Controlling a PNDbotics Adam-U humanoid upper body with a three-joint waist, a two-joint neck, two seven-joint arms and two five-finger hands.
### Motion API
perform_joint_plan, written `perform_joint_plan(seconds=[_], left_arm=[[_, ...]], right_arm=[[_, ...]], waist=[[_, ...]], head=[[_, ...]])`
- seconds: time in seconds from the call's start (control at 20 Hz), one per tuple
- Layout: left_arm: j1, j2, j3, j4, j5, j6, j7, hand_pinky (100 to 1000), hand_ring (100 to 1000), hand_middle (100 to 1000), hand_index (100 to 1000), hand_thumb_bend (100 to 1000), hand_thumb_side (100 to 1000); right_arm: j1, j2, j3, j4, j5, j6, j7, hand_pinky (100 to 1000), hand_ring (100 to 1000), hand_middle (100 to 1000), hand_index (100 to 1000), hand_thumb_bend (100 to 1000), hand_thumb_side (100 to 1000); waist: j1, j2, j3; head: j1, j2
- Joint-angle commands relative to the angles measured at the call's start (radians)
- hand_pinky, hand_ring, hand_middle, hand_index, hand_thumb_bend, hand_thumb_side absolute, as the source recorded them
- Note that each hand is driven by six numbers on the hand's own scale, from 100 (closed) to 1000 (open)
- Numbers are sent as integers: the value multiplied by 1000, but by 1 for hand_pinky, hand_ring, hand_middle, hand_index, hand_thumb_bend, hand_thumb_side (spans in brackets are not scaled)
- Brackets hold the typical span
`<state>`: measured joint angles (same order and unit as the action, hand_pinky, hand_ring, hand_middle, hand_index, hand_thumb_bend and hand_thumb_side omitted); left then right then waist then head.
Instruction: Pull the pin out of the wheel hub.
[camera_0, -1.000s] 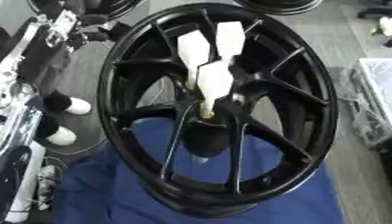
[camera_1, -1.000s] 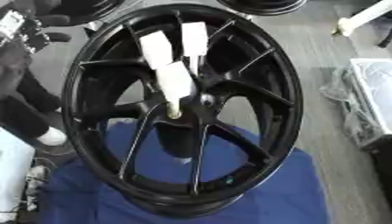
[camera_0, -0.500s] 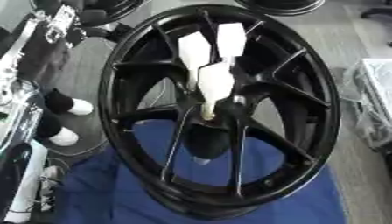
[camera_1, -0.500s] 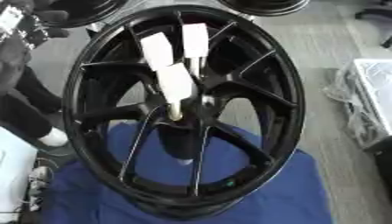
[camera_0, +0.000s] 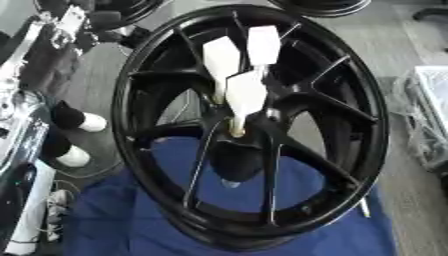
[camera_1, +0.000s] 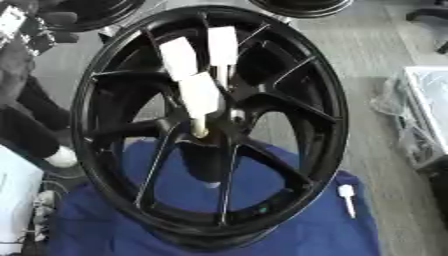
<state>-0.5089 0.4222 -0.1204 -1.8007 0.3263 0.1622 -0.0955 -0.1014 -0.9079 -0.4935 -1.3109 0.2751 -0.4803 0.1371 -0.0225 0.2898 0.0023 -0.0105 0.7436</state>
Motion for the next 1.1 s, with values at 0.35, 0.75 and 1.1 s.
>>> perform_joint_plan(seconds=[0.35, 0.75, 1.1], left_arm=[[-10, 19, 5, -21, 5, -1, -2, 765, 827, 866, 776, 100, 595], [-13, 4, 4, -25, 10, -1, -1, 764, 828, 866, 776, 100, 594], [-17, -9, 4, -28, 13, -1, -1, 764, 829, 866, 776, 100, 594]], right_arm=[[-65, -8, 33, -70, -268, 85, -11, 539, 537, 727, 811, 100, 376], [-300, 114, 102, -204, -687, 323, 50, 848, 650, 808, 822, 100, 528], [-436, 278, 95, -224, -699, 496, 70, 897, 661, 810, 816, 100, 565]], waist=[[-3, -17, 7], [2, -26, 26], [11, -26, 40]], head=[[-6, -12], [-24, -15], [-31, -21]])
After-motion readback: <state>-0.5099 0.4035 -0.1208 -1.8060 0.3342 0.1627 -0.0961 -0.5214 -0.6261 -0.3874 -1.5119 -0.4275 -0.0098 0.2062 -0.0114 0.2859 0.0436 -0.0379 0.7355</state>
